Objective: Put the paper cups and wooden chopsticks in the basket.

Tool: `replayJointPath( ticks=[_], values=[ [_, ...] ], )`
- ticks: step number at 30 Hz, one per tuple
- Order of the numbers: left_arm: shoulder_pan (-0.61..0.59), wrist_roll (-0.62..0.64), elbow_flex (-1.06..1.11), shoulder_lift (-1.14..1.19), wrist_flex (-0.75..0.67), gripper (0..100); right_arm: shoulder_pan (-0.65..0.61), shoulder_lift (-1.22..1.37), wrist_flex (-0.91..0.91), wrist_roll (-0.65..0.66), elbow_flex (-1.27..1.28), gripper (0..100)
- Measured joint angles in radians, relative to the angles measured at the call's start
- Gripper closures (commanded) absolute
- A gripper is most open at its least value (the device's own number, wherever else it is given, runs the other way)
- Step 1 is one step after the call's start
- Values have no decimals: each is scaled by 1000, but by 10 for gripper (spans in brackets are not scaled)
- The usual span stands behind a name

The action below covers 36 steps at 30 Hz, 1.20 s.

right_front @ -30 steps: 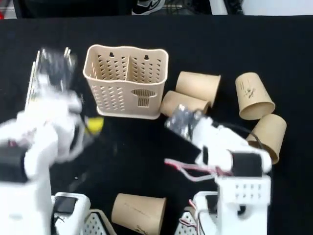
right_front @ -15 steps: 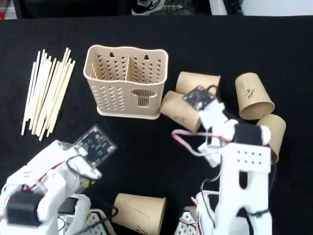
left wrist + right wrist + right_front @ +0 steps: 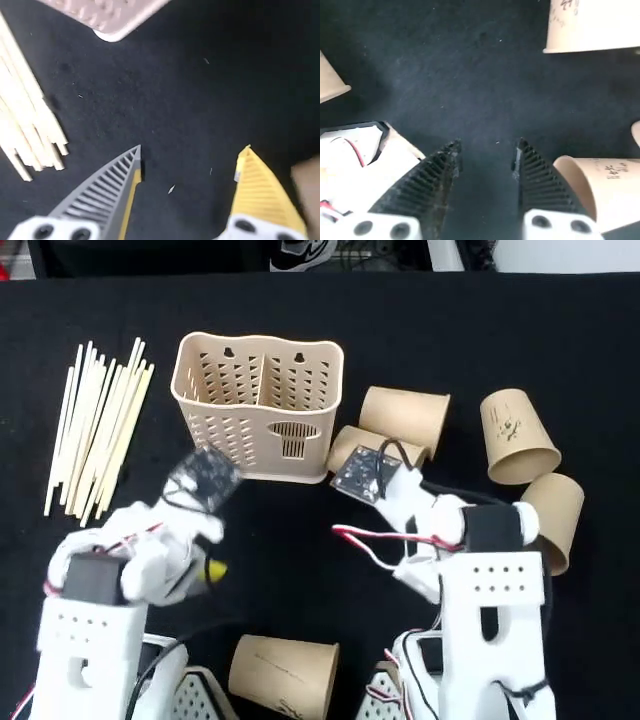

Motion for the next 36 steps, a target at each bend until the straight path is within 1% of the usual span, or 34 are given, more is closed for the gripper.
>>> replayJointPath(
  ticks=[4,6,7,10,11,13,14,17,19,21,24,28,30,34,36],
  values=[
    [-68,239,87,26,-195,747,3,-3,-147,-78,132,822],
    [-112,322,138,11,-269,761,3,-3,-226,-114,178,831],
    [-130,339,170,2,-302,773,3,-3,-256,-126,195,855],
    [-189,358,285,-57,-391,834,3,-3,-313,-138,210,970],
    [-212,359,328,-84,-417,852,2,-6,-328,-140,210,990],
    [-258,359,404,-157,-453,873,3,-31,-351,-143,212,951],
    [-282,359,439,-199,-463,865,3,-48,-358,-144,213,925],
    [-351,359,519,-356,-471,805,3,-124,-376,-161,224,835],
    [-390,362,572,-471,-471,770,20,-192,-400,-219,224,786],
    [-417,362,626,-575,-454,762,40,-242,-430,-287,245,766],
    [-423,362,694,-712,-390,762,26,-261,-514,-390,334,765],
    [-423,341,727,-736,-370,762,8,-227,-710,-543,466,765],
    [-423,324,743,-738,-370,762,8,-193,-787,-598,488,765],
    [-423,305,753,-743,-367,762,2,-135,-848,-644,488,766],
    [-423,302,761,-743,-367,762,-32,-112,-881,-663,493,768]
  ],
)
